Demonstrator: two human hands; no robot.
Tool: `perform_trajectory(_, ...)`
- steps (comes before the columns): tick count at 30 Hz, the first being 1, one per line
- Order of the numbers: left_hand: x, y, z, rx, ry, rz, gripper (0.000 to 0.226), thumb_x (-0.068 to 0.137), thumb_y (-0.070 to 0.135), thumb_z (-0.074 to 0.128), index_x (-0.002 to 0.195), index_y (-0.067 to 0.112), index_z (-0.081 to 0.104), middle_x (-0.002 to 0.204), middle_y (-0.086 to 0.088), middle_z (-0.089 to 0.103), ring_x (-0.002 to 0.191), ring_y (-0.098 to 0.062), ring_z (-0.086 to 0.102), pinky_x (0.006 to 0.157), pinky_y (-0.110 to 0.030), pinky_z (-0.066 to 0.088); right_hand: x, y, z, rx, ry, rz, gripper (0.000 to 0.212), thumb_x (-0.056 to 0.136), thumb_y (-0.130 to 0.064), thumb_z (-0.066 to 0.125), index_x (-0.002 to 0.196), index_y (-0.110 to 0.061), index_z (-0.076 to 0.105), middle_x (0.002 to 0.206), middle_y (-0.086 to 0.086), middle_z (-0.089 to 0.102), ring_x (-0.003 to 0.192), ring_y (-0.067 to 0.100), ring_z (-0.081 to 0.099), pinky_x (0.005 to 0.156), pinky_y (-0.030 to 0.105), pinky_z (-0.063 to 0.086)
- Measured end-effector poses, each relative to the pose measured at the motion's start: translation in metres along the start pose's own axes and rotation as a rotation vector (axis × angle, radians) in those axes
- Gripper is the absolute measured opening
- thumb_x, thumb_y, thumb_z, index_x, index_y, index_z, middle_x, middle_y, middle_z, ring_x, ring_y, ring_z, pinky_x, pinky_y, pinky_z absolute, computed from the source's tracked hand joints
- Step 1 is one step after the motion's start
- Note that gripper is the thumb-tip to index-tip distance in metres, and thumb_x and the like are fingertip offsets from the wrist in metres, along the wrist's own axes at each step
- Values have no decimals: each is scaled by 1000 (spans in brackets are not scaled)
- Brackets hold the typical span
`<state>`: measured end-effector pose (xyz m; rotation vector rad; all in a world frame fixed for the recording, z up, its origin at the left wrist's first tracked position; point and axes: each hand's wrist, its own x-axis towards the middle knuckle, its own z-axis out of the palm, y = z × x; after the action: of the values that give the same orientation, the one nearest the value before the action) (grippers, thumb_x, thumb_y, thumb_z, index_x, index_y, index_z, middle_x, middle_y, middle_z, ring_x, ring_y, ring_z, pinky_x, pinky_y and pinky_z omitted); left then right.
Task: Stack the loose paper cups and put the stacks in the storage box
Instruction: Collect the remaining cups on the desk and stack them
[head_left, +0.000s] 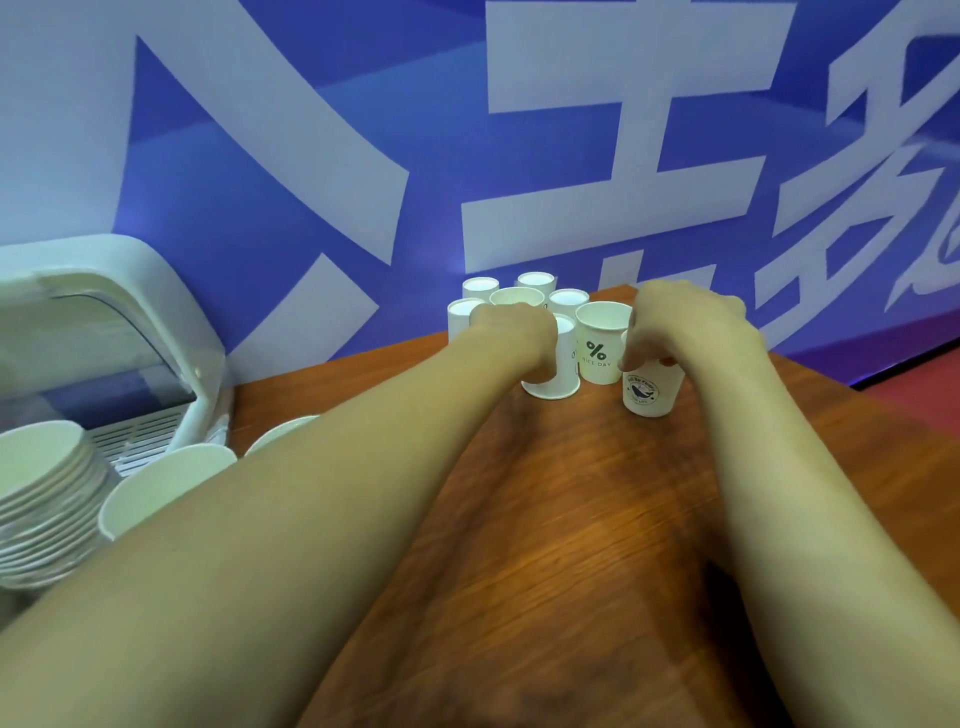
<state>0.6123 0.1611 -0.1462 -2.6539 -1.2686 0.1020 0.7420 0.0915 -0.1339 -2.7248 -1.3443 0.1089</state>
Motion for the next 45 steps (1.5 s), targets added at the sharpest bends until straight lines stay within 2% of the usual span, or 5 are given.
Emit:
perform_trajectory(4,0,-2,12,-36,35,0,15,87,26,59,98,18,53,93,-1,55,90,-24,55,69,-35,39,0,-1,-2,-16,-42,18,49,79,-34,80,120,-19,59,106,5,65,104,30,63,81,40,37)
perform_trajectory(11,6,-2,21,-126,220,-4,58,83,24,67,132,14,38,120,-7,54,103,-28,59,64,-36,39,2,-2,-3,-10,-108,-17,45,75,-31,83,111,-17,60,96,6,68,97,30,67,96,45,50)
perform_trajectory(22,-5,10,11,-182,283,20,37,83,43,63,107,17,52,101,-3,63,85,-20,57,62,-32,41,-5,-11,-6,35,-233,-123,37,76,-26,84,107,-11,70,94,6,74,86,23,72,90,44,58)
perform_trajectory(33,-19,7,2,-283,-69,28,71,68,51,70,126,18,45,113,-3,57,95,-25,59,71,-35,53,-12,-21,-6,93,-332,-248,36,76,-22,84,107,-12,69,94,3,71,82,19,72,77,36,62)
perform_trajectory(45,-44,-15,-12,-208,131,31,18,85,32,68,89,22,54,89,4,58,82,-18,55,57,-31,35,-32,-35,-17,85,-300,-313,24,81,-18,82,100,-10,69,88,4,70,69,16,67,55,27,53)
